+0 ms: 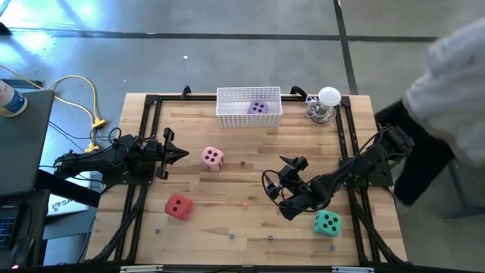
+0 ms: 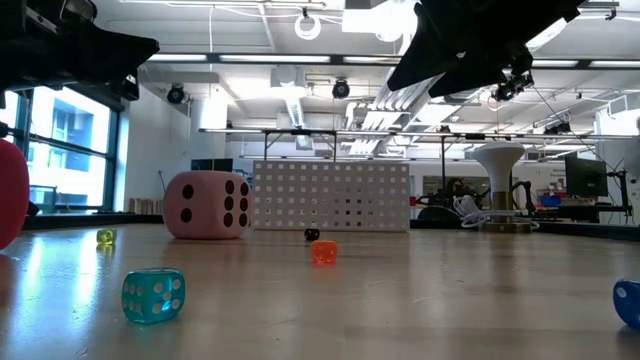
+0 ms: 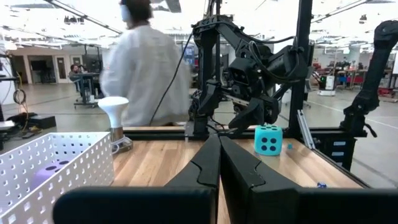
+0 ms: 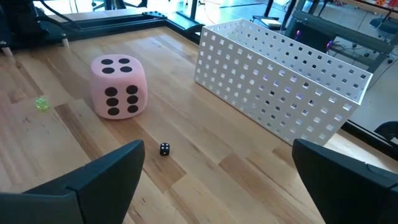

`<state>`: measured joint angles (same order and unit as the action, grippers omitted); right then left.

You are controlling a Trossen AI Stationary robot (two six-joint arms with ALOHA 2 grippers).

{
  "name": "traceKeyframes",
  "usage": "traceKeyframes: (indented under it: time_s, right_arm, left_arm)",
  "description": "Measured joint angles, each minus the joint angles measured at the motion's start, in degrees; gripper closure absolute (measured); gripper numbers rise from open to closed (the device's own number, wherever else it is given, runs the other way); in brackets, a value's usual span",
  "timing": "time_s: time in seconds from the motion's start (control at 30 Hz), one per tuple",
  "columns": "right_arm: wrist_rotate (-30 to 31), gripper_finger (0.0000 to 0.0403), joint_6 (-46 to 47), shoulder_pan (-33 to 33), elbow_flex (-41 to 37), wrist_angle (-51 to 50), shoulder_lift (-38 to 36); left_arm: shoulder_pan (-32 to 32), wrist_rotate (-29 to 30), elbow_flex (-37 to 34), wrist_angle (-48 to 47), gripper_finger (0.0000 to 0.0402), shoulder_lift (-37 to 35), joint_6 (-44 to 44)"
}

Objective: Pick & Place Dice
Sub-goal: Put the small yellow transparent dice into the white bin

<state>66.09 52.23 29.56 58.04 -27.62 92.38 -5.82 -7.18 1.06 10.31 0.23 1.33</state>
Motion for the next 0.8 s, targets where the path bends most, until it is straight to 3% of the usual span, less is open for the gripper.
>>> traceKeyframes:
  time_s: [0.4, 0.6, 0.8]
  right_arm:
    - [-0.1, 0.0003, 0.0, 0.0, 0.0, 0.0, 0.0]
    - [-0.1, 0.0003, 0.0, -0.1, 0.0, -0.1, 0.0]
    - [-0.1, 0.0003, 0.0, -0.1, 0.0, -0.1, 0.0]
  left_arm:
    - [0.0, -0.8, 0.0, 0.0, 0.0401, 0.0, 7.9]
    - [0.0, -0.8, 0.0, 0.0, 0.0401, 0.0, 6.9]
    - [0.0, 4.7, 0.0, 0.0, 0.0401, 0.0, 4.7]
